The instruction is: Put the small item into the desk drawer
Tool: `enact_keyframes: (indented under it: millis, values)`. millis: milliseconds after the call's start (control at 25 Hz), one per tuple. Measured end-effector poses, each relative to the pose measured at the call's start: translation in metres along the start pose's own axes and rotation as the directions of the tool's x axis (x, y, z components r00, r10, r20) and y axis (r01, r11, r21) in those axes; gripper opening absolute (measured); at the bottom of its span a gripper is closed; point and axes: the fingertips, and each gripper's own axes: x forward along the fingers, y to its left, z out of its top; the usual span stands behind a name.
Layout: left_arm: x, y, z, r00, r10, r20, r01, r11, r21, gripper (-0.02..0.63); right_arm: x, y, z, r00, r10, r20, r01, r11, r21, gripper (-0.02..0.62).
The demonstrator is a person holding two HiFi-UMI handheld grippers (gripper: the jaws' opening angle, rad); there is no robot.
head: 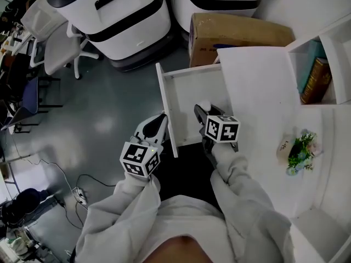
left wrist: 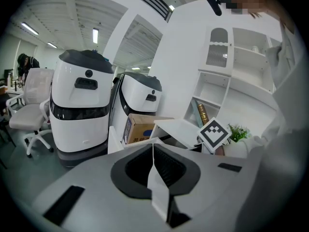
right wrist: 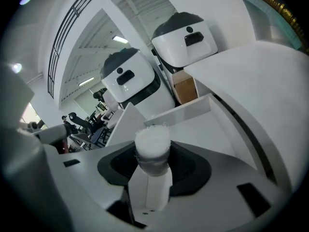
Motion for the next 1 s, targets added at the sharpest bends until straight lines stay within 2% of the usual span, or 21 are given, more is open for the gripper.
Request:
enact_keyframes:
  millis: [160, 400, 560, 800, 1000]
  values:
    - [0.001, 0.007, -0.008, 1.000, 0.008, -0.019, -0.008, 1.000, -0.003, 0.021, 0.031, -0.020, -0.020, 0.996, -0.041, -0.084, 0.041, 0.999, -0.003, 0.193]
    - [0.002, 0.019, -0.019, 0.999, 0.030, -0.040, -0.031, 0.999, -0.020, 0.021, 0.066, -0.051, -0.042, 0.967, -0.148, -0.206, 0.132, 0.987, -0.087, 0.193]
    - [0.001, 0.025, -0.021, 0.998, 0.047, -0.048, -0.048, 0.999, -0.024, 0.021, 0.083, -0.063, -0.050, 0.944, -0.190, -0.271, 0.148, 0.975, -0.168, 0.193]
    - [-0.001, 0.031, -0.023, 0.996, 0.059, -0.062, -0.061, 0.998, -0.029, 0.021, 0.095, -0.080, -0.062, 0.910, -0.269, -0.317, 0.194, 0.949, -0.247, 0.193]
    - [0.000, 0.032, -0.023, 0.995, 0.058, -0.076, -0.060, 0.998, -0.031, 0.023, 0.101, -0.081, -0.063, 0.908, -0.280, -0.312, 0.203, 0.945, -0.257, 0.195]
